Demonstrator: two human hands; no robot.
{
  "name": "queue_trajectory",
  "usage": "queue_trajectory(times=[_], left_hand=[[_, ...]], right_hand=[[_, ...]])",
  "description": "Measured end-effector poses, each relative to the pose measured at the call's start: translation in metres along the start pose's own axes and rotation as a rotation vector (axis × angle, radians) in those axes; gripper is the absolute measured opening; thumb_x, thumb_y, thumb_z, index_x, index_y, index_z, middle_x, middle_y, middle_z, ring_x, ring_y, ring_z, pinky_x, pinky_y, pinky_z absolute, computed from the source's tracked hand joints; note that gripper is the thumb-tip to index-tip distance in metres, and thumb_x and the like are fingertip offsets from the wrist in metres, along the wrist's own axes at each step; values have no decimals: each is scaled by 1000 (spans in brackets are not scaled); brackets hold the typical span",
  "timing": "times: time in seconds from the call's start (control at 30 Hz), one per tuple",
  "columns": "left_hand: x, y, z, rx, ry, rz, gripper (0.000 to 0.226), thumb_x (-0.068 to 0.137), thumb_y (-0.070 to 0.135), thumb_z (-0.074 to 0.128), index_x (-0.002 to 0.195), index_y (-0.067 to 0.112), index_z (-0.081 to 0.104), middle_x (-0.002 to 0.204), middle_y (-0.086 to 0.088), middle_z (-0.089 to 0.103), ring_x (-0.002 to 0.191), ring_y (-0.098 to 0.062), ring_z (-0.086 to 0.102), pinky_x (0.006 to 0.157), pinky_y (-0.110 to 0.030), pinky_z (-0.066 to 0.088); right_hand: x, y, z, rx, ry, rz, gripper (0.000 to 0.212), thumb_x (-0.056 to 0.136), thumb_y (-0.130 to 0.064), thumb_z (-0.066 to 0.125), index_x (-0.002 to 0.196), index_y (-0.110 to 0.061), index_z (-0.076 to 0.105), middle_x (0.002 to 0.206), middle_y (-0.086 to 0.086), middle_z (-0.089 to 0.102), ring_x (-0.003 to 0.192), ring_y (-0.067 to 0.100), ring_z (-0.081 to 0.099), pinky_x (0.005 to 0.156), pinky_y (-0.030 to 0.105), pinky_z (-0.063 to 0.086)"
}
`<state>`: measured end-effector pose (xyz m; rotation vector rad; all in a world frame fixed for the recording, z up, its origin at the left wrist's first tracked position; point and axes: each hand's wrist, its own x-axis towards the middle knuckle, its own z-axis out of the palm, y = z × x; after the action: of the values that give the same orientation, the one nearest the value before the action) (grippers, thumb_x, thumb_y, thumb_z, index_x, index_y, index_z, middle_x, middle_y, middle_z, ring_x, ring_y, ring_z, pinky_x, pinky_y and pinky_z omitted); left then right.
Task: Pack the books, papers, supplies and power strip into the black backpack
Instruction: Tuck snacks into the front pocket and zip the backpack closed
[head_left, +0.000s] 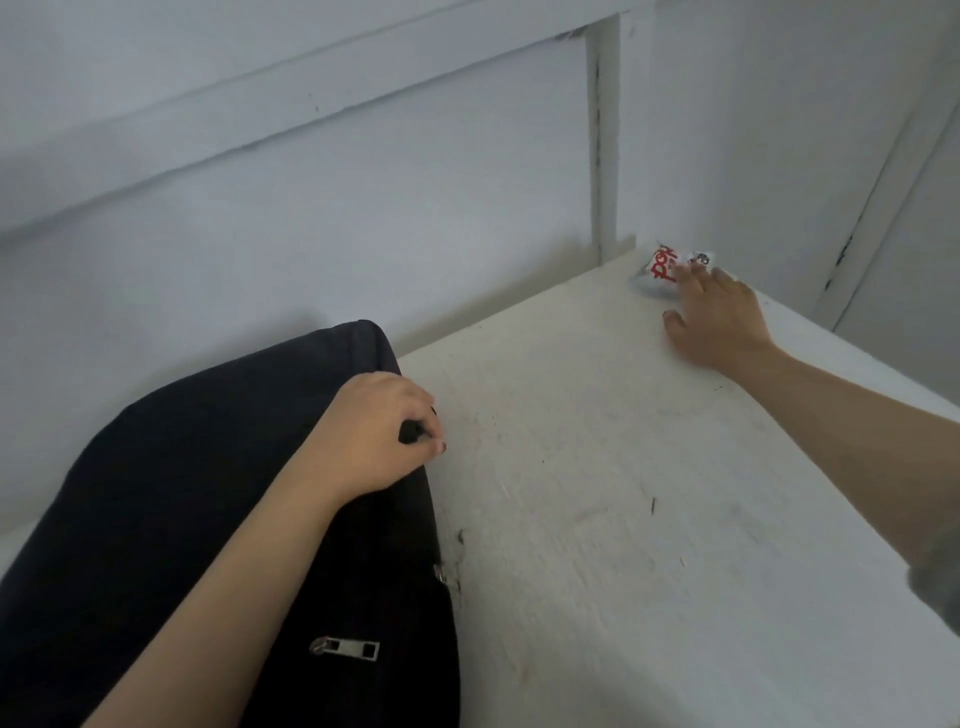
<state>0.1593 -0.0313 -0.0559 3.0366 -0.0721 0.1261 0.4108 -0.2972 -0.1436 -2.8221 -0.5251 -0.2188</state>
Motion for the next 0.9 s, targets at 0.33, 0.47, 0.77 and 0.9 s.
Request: queue_trajectory(times=[0.33, 0.47, 0.77, 0.9], left_hand=[[-2, -1, 3, -49, -8, -27, 29, 71, 42, 52, 75, 24, 75, 92, 7, 70, 97, -12, 57, 84, -11, 20], [-4, 0, 1, -40, -24, -25, 30, 72, 40, 51, 76, 23, 75, 91, 4, 70, 95, -13, 58, 80, -11, 18], [-6, -1, 2, -46, -9, -14, 44, 70, 54, 42, 78, 25, 74, 93, 7, 70, 95, -11, 58, 81, -14, 20], [-8, 3, -1, -86, 7, -32, 27, 73, 38, 54, 78, 22, 75, 92, 6, 71, 93, -11, 59, 83, -2, 20]], right_hand=[[11, -4, 4, -23, 240, -42, 17, 86, -3, 52, 85, 2, 68, 80, 27, 65, 76, 36, 52, 79, 41, 36], [3, -4, 2, 27, 205, -34, 19, 83, -17, 65, 88, 0, 72, 116, 26, 58, 107, 41, 49, 93, 44, 35], [-10, -14, 4, 162, 90, -47, 69, 75, -57, 64, 126, -17, 41, 131, 13, 50, 113, 36, 52, 101, 49, 31], [-11, -18, 4, 102, 86, -24, 65, 79, -52, 64, 134, -23, 47, 137, 15, 44, 116, 39, 48, 103, 47, 30]])
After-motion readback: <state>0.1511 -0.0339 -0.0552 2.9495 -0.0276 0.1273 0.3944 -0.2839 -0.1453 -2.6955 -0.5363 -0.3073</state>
